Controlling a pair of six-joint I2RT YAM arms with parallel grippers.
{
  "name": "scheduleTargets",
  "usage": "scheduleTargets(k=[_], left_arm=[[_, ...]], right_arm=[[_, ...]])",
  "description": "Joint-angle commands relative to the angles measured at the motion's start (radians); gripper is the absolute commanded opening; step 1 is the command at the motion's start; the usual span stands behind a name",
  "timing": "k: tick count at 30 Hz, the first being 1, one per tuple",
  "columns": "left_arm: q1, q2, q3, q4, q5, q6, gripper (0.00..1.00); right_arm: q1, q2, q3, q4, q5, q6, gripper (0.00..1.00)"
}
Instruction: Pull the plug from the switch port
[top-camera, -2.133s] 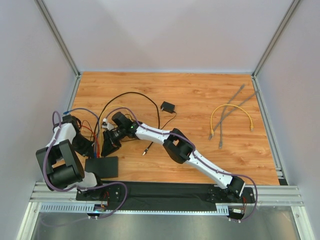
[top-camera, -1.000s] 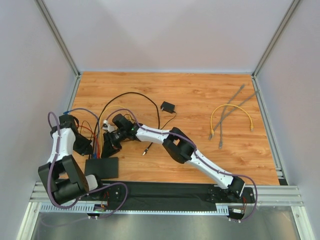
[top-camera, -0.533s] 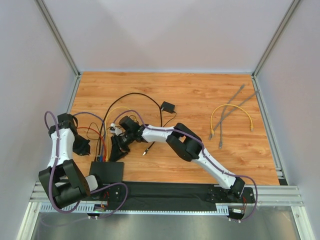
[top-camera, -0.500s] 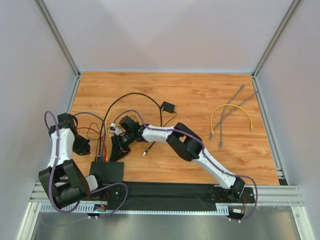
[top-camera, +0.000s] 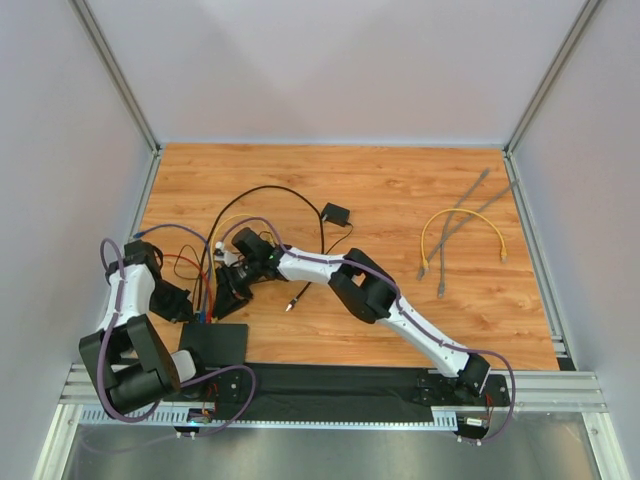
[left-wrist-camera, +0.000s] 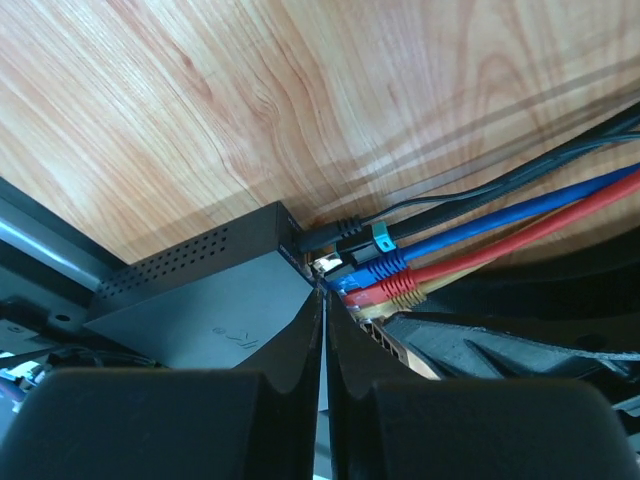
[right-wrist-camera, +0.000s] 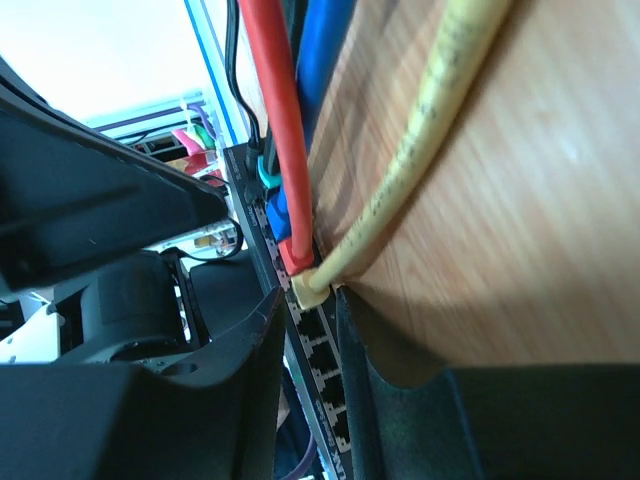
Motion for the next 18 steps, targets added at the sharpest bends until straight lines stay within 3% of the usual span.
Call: scheduleTargets(k=[1, 14, 18], left_arm=[[0.008, 0.015, -0.009, 0.016, 0.042, -0.032, 0.08], [0.008, 0.035, -0.037, 0.05, 0.059, -0.037, 0.07], [0.008, 0.038, -0.035, 0.053, 0.056, -0.034, 0.06]], right_arm=[[0.019, 0.073, 0.057, -0.095, 0.05, -0.001, 0.29], [0.039, 0.021, -0.101, -0.002, 0.019, 0.016, 0.28], [0.04, 0.035, -0.107, 0.024, 0.001, 0.041, 0.2]])
